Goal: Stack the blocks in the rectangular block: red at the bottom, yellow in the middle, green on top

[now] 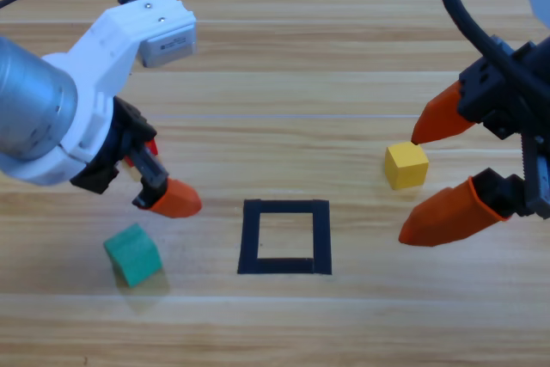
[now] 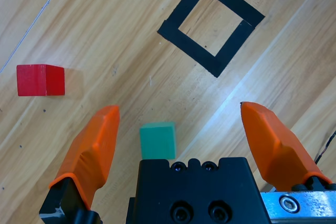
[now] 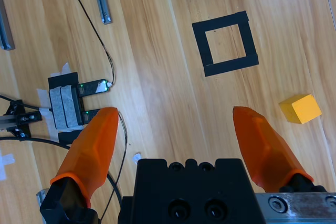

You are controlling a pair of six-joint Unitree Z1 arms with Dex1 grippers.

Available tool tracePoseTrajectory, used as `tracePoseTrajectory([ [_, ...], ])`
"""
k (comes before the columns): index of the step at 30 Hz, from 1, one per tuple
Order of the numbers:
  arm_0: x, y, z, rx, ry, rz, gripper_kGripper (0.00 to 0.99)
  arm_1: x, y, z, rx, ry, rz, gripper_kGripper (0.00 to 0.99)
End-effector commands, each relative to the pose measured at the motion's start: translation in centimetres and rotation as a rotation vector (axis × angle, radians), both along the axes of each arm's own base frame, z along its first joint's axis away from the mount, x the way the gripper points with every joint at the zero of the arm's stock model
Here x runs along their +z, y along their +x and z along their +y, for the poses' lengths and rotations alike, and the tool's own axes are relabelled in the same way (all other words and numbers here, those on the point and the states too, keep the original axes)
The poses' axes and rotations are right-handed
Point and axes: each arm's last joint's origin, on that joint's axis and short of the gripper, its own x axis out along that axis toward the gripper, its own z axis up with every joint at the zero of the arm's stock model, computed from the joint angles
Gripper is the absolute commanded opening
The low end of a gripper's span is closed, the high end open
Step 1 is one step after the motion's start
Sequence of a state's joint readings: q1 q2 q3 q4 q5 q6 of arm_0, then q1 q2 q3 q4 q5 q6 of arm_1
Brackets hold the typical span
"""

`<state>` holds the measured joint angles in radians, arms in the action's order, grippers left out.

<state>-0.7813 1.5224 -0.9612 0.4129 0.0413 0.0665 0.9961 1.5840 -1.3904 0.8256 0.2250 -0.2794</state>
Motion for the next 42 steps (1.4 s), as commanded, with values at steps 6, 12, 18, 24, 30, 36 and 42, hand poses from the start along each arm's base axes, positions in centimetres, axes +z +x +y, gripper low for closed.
tracePoseTrajectory([
  [6, -0.5, -0.7, 0.2, -0.008, 0.023, 0.011, 0.988, -0.8, -0.5, 0.4, -0.015, -0.045, 0.011, 0.96],
  [12, -0.7, -0.6, 0.1, 0.005, 0.024, 0.012, 0.988, -2.0, 4.2, -0.2, -0.322, -0.069, 0.045, 0.959],
  [18, 0.3, 0.3, 0.1, 0.251, -0.019, -0.02, 0.982, -5.9, 10.9, 1.4, -0.614, -0.185, 0.047, 0.953],
  [24, 1.3, 0.9, 0.6, 0.632, -0.14, -0.051, 0.971, -9.4, 15.5, 2.8, -0.821, -0.296, -0.05, 0.956],
  [30, 1.6, 2.8, -1.0, 0.897, -0.149, 0.039, 0.973, -12.7, 18.2, 4.5, -0.871, -0.36, -0.08, 0.962],
  [36, 1.3, 6.3, -4.6, 1.049, -0.064, 0.123, 0.973, -15.4, 19.5, 5.6, -0.892, -0.386, 0.002, 0.985],
  [42, 2.7, 8.0, -3.6, 1.161, -0.15, 0.204, 0.959, -17.9, 21.0, 5.1, -0.943, -0.406, 0.121, 0.983],
])
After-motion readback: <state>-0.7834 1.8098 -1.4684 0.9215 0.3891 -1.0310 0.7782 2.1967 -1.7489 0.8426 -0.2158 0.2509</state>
